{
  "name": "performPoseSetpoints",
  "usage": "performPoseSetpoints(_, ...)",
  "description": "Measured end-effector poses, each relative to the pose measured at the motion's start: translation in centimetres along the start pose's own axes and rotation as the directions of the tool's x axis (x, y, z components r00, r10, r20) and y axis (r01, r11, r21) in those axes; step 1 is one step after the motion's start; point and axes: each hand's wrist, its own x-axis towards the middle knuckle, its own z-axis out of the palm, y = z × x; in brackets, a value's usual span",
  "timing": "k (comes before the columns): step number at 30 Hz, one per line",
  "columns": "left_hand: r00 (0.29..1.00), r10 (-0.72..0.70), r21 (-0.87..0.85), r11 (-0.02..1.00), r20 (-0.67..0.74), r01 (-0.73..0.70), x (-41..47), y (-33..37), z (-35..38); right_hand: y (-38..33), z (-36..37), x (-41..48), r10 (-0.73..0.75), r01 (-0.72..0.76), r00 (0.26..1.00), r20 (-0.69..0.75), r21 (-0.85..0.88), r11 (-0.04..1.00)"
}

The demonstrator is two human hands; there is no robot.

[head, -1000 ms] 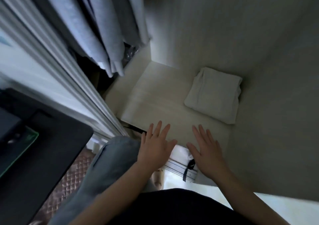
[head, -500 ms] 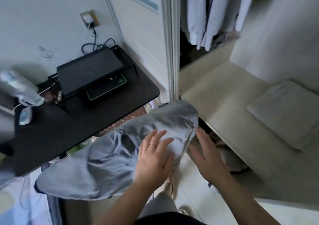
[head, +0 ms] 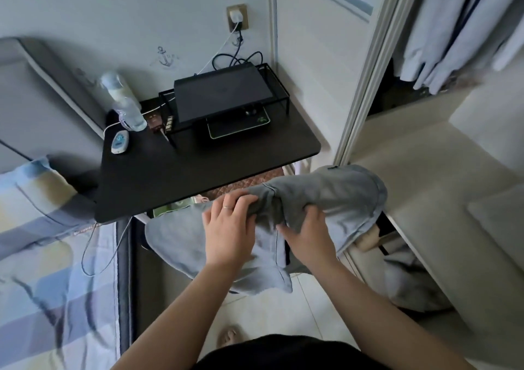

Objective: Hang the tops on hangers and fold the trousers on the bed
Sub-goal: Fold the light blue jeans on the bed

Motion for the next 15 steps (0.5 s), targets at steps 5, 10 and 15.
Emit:
performPoseSetpoints(5, 0.995, 0.095, -0.06, 0.994, 0.014, -0.094, 0.2, -2.0, 0.3, 0.0, 1.8, 0.7, 0.082, -0.093, 0.995, -0.059, -0.219, 0.971)
performPoseSetpoints(10, 0.988, 0.145, -0.035, 0.989, 0.05, -0.144, 0.1, -2.6, 0.3, 0.8, 0.9, -0.4, 0.027, -0.039, 0.994, -0.107, -0.115, 0.993)
performPoseSetpoints(15, 0.985, 0.174, -0.09, 0.981, 0.003, -0.173, -3.4, -1.0, 1.5, 0.9, -3.7, -4.1, -0.095, 0.12, 0.951, -0.295, 0.07, 0.99)
